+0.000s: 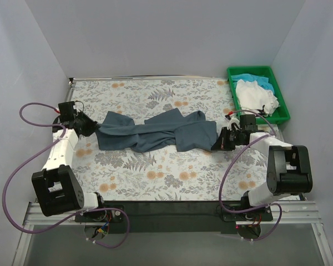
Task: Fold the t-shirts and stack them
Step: Flatten the tshirt out
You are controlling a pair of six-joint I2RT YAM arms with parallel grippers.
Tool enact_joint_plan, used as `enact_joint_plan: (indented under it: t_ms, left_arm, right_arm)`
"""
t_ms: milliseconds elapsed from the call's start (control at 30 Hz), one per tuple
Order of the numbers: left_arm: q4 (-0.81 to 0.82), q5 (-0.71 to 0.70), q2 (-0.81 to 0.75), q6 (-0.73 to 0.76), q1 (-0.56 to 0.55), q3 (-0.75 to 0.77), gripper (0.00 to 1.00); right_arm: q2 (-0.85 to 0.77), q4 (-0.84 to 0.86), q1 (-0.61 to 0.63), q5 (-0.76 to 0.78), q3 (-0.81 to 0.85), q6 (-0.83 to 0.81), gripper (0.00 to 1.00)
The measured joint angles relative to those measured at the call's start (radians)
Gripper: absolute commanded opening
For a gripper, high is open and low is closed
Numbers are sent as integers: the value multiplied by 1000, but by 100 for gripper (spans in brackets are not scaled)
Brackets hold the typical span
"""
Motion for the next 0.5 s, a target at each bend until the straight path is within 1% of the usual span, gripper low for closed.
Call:
enact_joint_plan:
  t_ms: [100,167,233,300,433,500]
  left_arm:
    - [-30,-6,1,-1,0,57,0]
    - [-55,-13,4,-2,0,116,0]
    - [-93,-19,31,-5,-2,232,0]
    - [-112,-29,71,-9,-4,371,0]
    - [-134,-55,173,-38,-6,687,0]
    - [-129,-62,191,-54,-6,791,0]
  right_arm:
    - [-59,-38,0,-2,28,18,1]
    - [-90,-95,0,4,103,37,1]
    - [-94,-150,-2,23,241,51,1]
    - [-87,-202,-10,48,419,66,1]
    - [-84,-235,-67,66,763,103,1]
    - [-83,-254,-97,71,897,117,1]
